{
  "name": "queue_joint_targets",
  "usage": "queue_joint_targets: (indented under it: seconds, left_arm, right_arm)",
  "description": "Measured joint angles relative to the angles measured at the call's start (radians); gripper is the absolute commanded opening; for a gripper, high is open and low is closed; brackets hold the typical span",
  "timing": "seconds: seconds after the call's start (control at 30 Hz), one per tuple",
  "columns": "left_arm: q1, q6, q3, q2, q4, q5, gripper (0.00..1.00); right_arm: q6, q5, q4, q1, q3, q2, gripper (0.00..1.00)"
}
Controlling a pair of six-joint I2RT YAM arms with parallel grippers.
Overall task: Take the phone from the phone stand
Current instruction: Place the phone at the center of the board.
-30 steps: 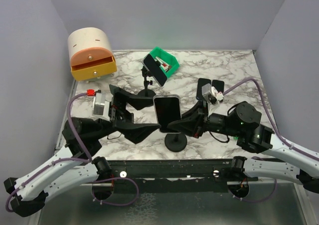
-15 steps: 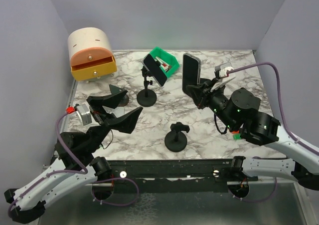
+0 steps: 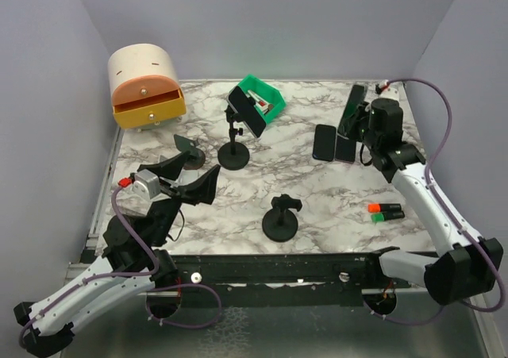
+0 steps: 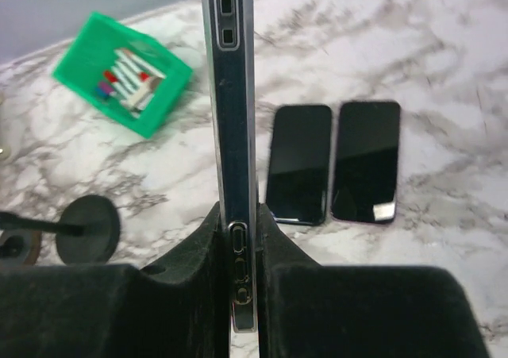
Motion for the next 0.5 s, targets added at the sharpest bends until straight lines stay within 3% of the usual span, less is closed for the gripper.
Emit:
queue_joint_targets:
  seconds: [0.13, 0.33, 0.5]
  left_arm:
    - [0.000, 0.005, -0.036, -0.018, -0.001, -0.025, 0.99]
    - [0.001, 0.003, -0.044, -0.028, -0.048, -0.030, 0.99]
    - [0.001, 0.009, -0.043, -0.040, -0.081, -0.035, 0.99]
  right_arm:
    - [0.100, -0.158, 0.049, -0.147, -0.103, 0.092, 0.00]
    - [0.183, -0.379, 0.154, -0.130, -0.108, 0.337, 0.00]
    - [0.228, -0.473, 0.178, -0.127, -0.022, 0.523, 0.00]
